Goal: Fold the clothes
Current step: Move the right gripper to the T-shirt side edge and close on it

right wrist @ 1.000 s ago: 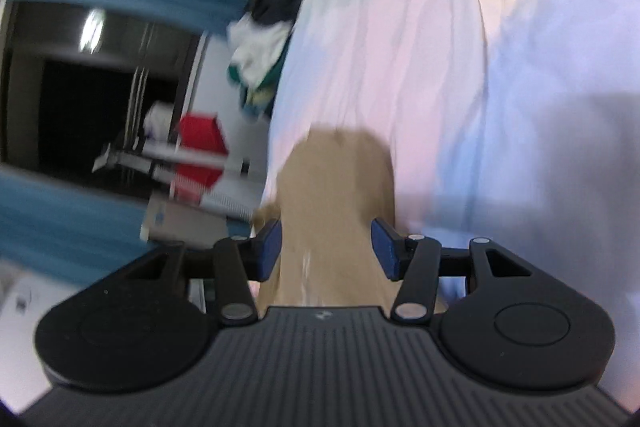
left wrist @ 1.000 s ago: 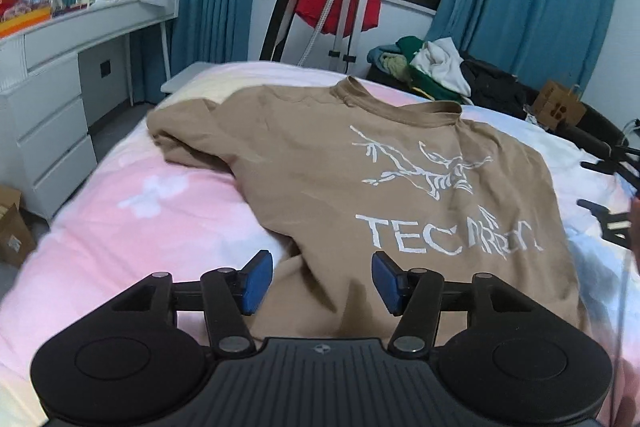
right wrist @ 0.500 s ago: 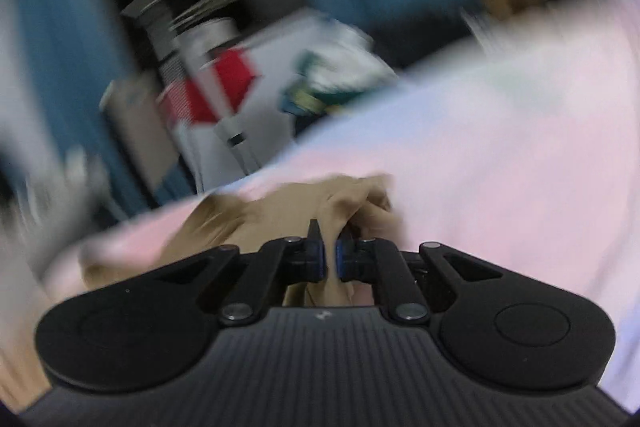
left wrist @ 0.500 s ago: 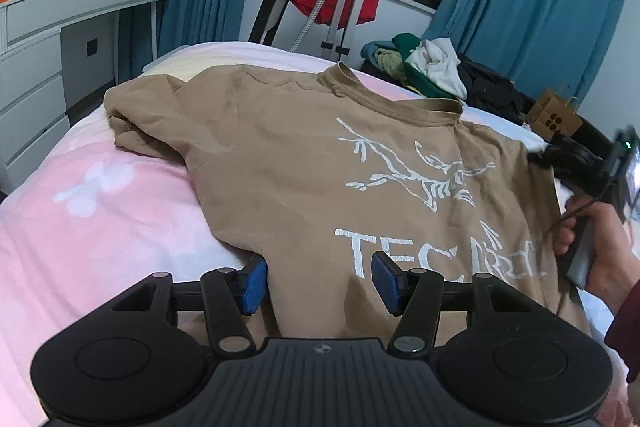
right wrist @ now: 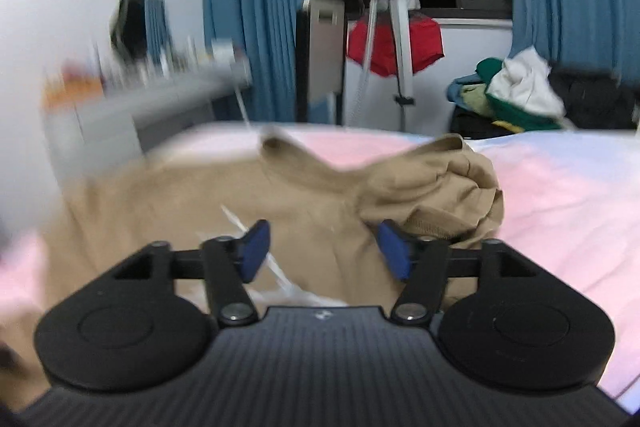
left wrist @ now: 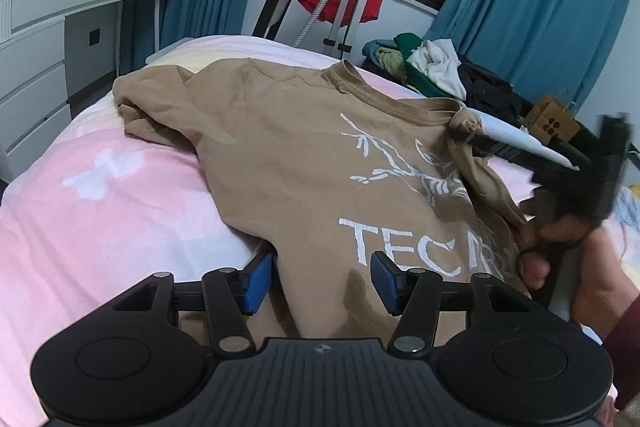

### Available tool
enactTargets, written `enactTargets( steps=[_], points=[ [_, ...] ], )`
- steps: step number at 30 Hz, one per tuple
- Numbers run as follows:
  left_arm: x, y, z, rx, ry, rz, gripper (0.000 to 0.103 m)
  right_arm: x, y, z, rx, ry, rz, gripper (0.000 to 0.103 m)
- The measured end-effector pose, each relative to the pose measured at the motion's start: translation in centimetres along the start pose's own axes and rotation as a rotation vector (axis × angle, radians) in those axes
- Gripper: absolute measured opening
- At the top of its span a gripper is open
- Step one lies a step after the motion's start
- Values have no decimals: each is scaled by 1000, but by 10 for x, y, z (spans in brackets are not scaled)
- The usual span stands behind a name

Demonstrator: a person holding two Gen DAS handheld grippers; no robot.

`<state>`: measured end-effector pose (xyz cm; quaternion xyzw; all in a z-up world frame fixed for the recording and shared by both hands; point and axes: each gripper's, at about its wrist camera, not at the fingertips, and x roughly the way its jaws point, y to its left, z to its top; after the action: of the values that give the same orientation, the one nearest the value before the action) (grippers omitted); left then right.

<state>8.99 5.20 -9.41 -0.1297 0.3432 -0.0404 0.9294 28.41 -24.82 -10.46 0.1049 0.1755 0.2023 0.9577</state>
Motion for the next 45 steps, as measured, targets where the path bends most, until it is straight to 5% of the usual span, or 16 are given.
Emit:
enactTargets(
  steps=[3, 6, 14, 16, 17, 20, 27, 37, 43, 45],
  points=[
    [-1, 2, 0, -18, 6, -13, 56, -20, -34, 11, 260, -107, -15, 64],
    [-1, 2, 0, -36, 9, -20, 56, -28, -77, 11, 487, -138, -119, 66],
    [6, 3, -3, -48, 18, -6, 56, 40, -118, 3, 609, -14, -118, 56],
    [10, 3, -4, -43, 24, 2, 56, 61, -113, 1, 568, 47, -140, 34],
    [12, 2, -4, -37, 27, 8, 56, 67, -110, -2, 553, 66, -165, 16],
    [17, 1, -4, -30, 29, 17, 56, 55, -108, -4, 494, 4, -223, 10],
    [17, 1, -4, -23, 23, 18, 56, 5, -134, 41, 415, -215, -372, 9],
    [21, -5, -4, 6, 26, 39, 56, -36, -244, 9, 667, -238, -611, 9],
    [19, -3, -2, 3, 25, 31, 56, -32, -231, 6, 790, -99, -429, 13],
    [17, -2, -2, -7, 28, 29, 56, -27, -223, 6, 830, -40, -351, 29]
  ],
)
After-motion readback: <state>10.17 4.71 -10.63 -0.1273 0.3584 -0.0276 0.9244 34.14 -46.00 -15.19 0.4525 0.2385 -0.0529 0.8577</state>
